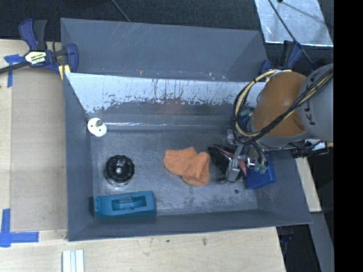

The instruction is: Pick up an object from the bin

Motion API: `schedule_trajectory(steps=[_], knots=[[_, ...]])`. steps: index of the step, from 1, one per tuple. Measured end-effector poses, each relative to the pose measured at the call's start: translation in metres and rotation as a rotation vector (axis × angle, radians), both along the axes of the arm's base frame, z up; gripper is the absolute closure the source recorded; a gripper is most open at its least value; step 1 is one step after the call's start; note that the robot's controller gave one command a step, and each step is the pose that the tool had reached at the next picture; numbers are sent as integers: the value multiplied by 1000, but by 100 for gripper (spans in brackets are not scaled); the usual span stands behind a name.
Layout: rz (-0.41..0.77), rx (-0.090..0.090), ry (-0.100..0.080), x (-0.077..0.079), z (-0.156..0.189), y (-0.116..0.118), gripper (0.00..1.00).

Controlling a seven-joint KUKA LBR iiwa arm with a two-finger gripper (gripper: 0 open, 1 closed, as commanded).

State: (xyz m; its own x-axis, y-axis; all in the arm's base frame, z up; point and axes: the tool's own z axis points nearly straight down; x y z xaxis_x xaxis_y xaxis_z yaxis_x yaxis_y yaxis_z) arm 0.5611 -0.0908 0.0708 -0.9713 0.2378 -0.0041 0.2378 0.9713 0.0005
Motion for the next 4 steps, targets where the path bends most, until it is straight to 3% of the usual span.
schedule_trajectory(steps=[1, 3, 4], knots=[[-82, 0, 1, -3, 0, 5, 100], [-82, 0, 4, -4, 4, 5, 100], [-81, 2, 12, -7, 23, 6, 100]])
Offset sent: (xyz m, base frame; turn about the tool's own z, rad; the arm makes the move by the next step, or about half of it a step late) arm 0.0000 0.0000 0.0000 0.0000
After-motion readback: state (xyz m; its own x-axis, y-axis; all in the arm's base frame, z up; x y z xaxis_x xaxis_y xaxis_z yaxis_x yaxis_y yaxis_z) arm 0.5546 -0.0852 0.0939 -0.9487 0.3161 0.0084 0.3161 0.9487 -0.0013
